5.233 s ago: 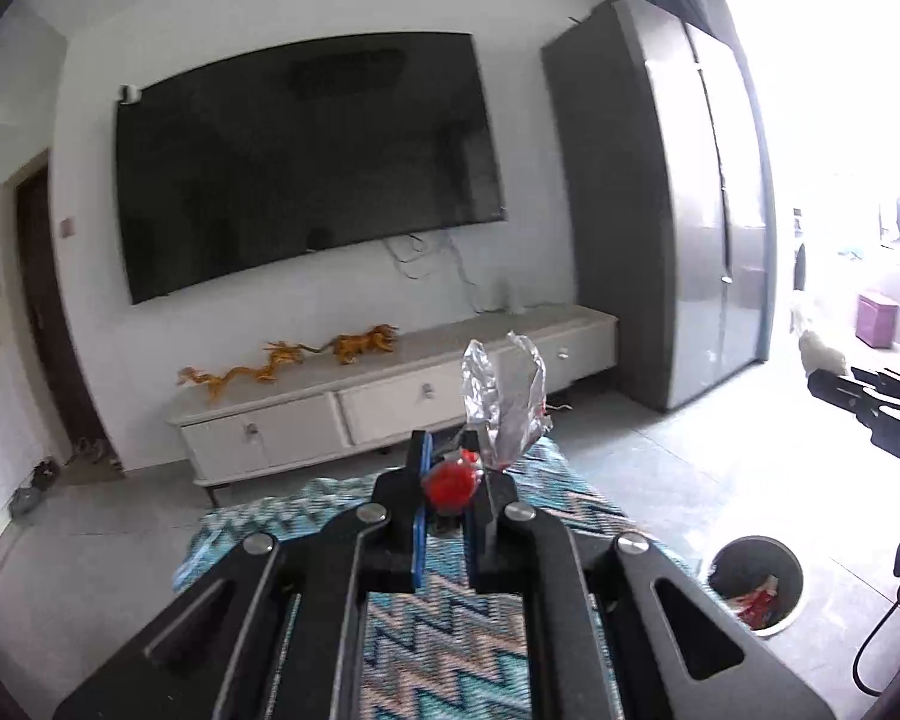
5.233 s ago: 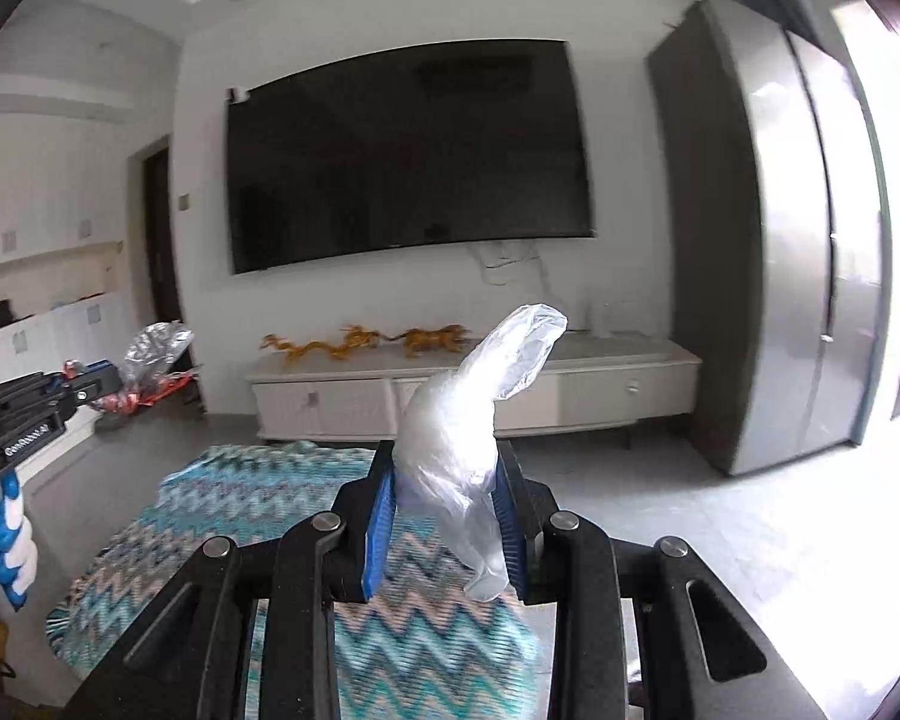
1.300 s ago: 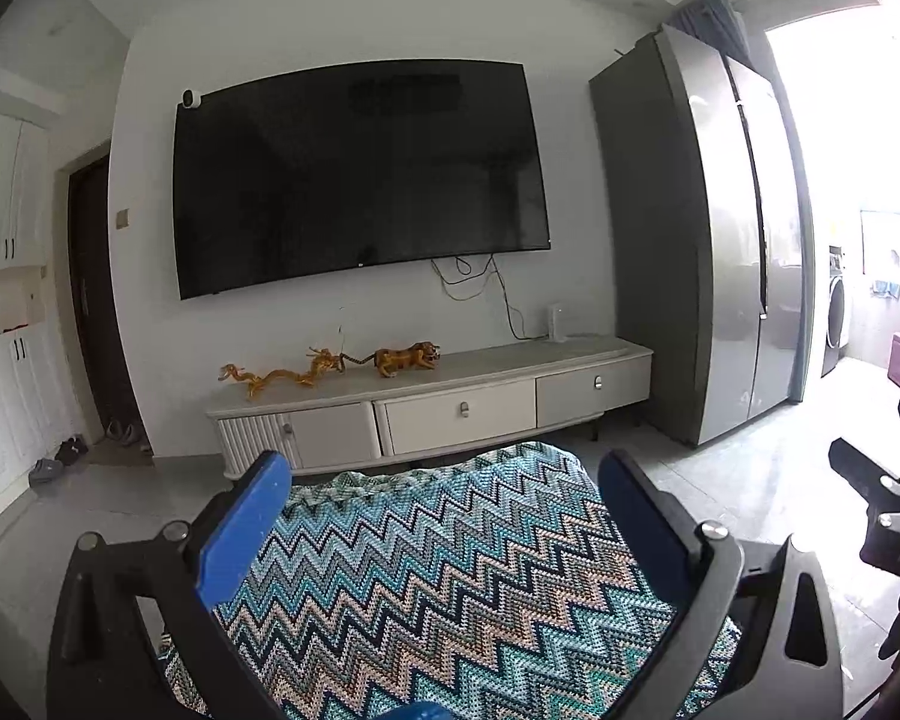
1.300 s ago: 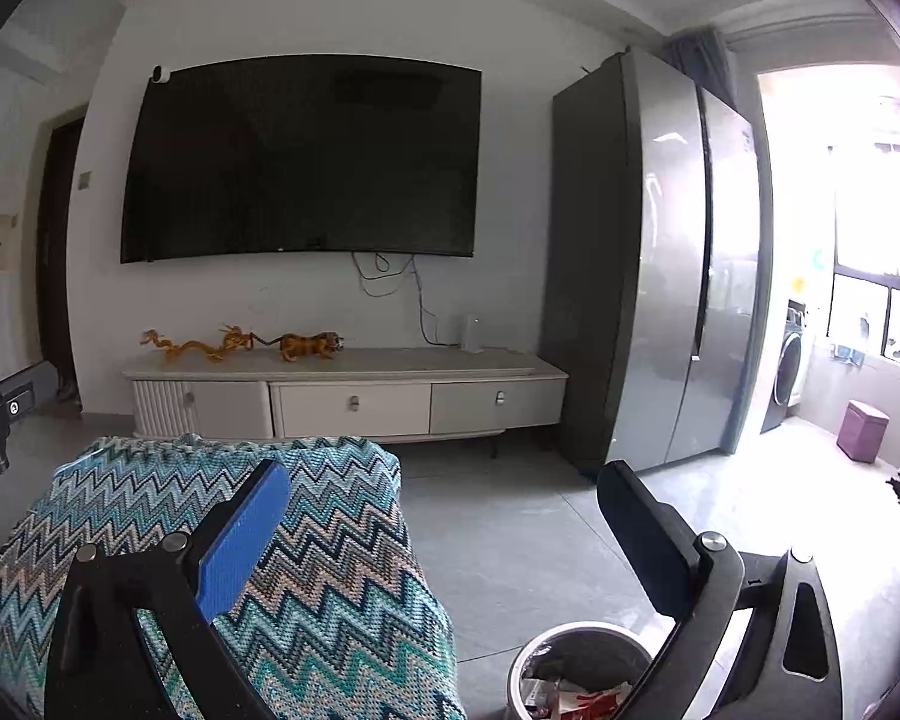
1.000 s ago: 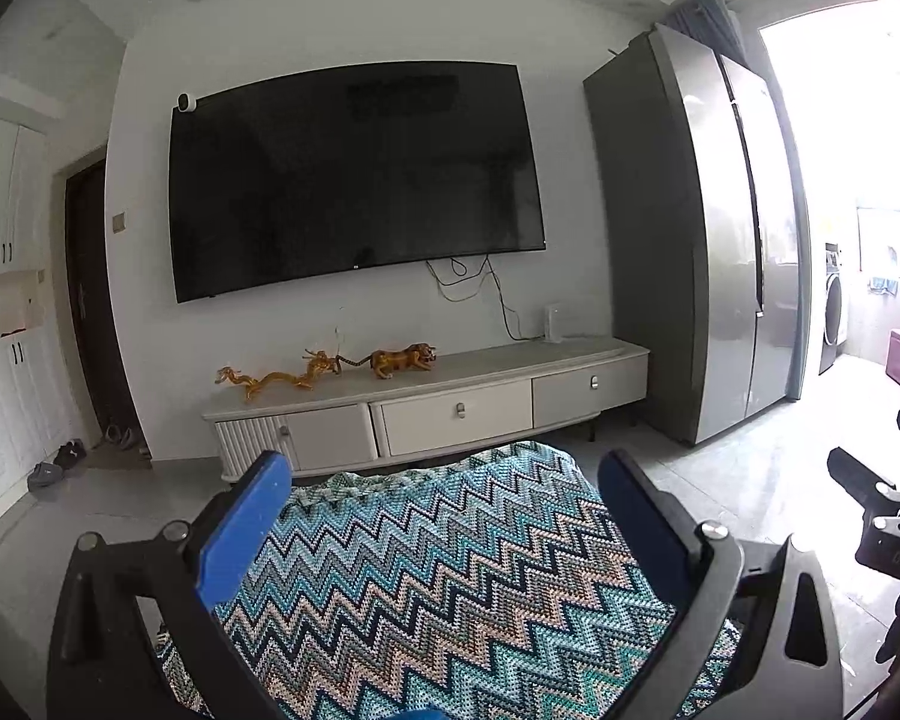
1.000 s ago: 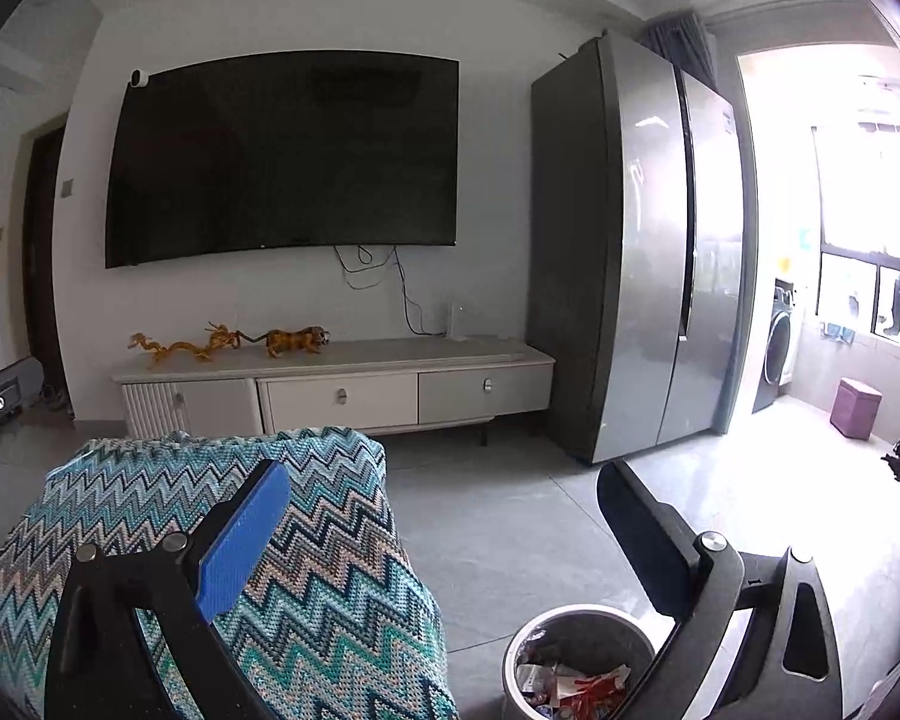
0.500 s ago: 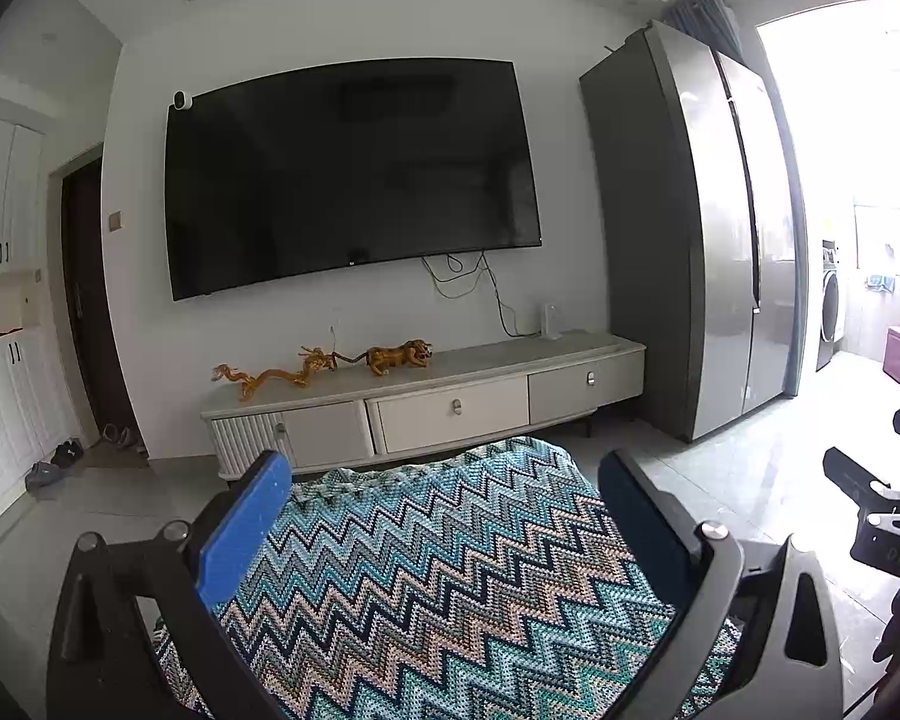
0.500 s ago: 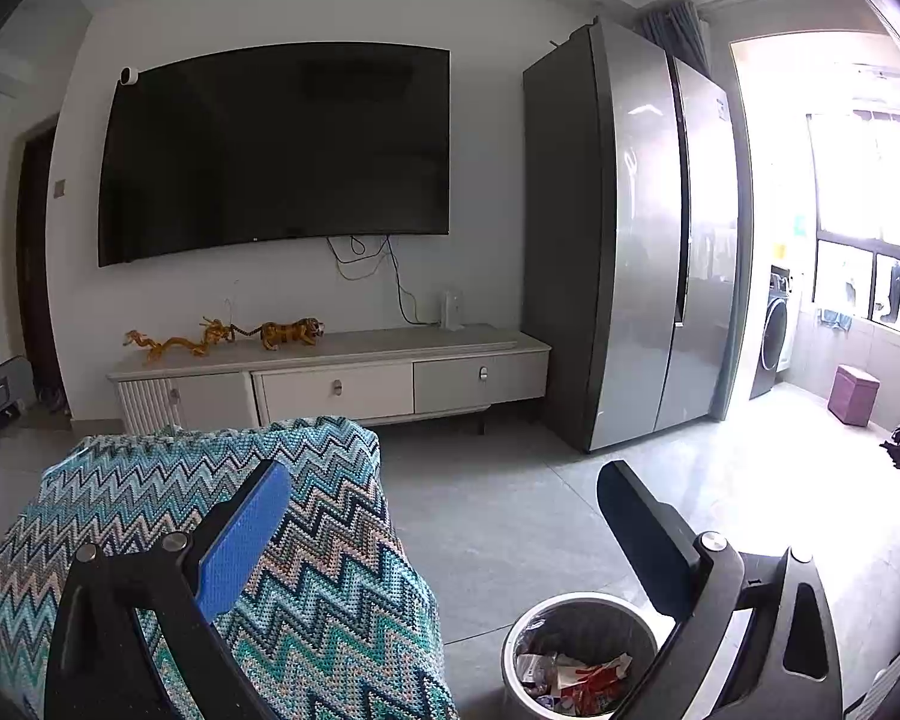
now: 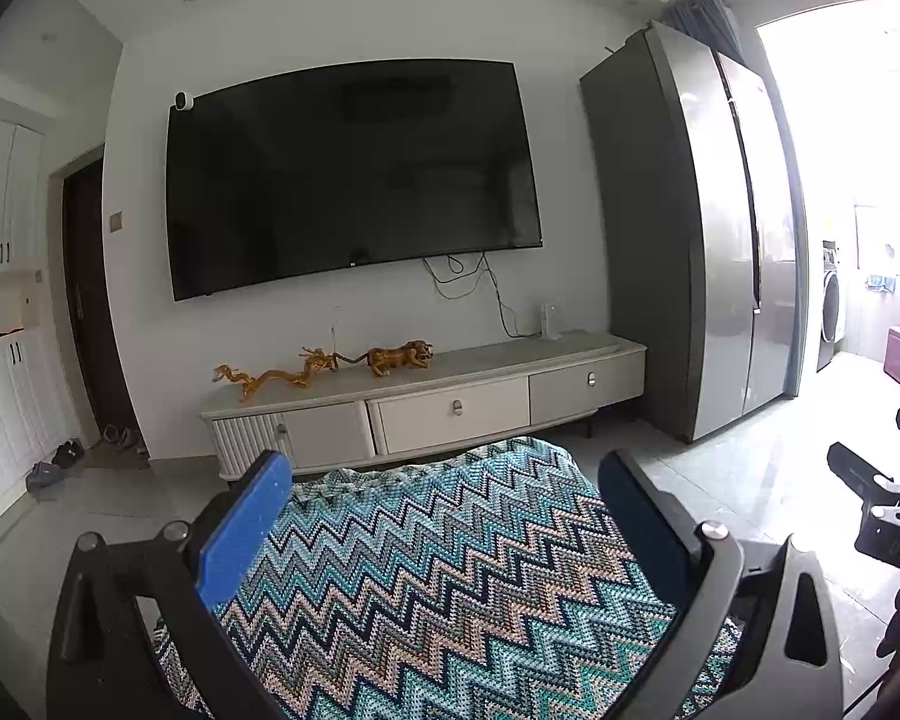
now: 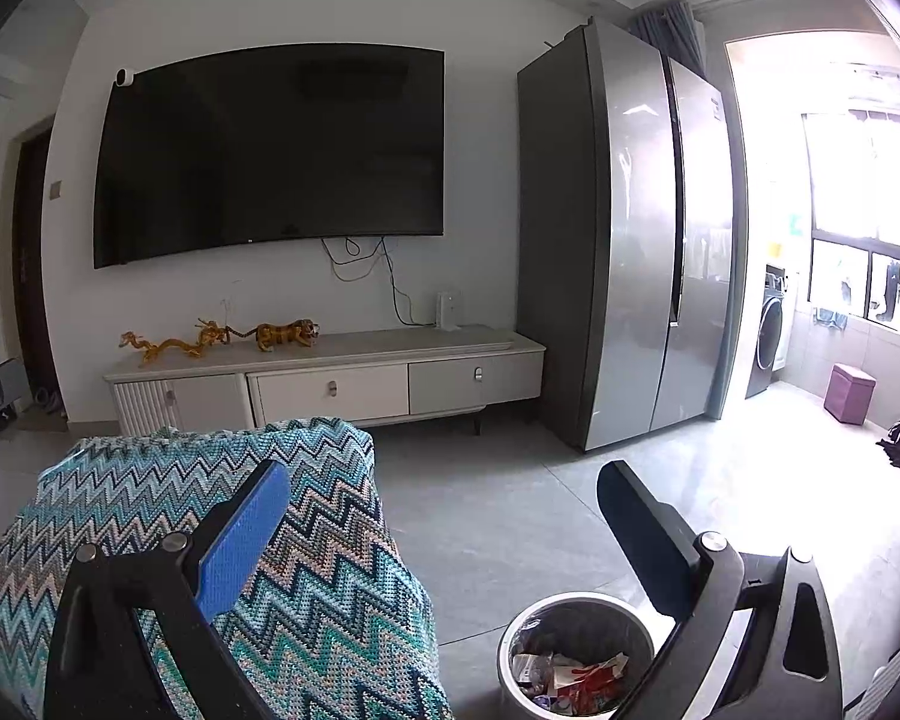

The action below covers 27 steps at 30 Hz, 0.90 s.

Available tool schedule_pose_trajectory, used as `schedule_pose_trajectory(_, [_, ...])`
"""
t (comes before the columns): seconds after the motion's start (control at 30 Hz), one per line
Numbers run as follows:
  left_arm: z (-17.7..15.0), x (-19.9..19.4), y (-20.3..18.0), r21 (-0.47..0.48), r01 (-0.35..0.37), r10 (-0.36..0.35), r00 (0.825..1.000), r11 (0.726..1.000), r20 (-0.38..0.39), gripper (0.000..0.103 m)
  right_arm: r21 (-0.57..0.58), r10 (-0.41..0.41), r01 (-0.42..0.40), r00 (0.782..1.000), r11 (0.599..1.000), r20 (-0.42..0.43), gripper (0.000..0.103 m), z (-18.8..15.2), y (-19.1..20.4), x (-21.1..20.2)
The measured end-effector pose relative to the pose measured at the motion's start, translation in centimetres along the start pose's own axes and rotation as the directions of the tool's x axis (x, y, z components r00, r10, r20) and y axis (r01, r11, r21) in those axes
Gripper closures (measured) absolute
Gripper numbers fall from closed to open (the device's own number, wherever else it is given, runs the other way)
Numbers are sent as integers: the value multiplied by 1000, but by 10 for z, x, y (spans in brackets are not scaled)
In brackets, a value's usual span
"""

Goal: Collect trash

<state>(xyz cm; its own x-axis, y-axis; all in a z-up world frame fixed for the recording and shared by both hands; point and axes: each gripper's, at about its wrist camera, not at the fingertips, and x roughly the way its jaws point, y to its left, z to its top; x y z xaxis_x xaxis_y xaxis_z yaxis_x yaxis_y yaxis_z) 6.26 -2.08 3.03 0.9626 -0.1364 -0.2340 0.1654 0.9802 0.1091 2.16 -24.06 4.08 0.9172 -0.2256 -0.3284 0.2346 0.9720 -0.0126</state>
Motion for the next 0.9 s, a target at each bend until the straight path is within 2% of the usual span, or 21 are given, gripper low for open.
schedule_pose_trajectory(0.9, [-4, 2, 2, 2, 7, -7, 1000, 1000, -7, 0, 4, -17, 17, 1000, 1000, -4, 0, 1, -3, -2])
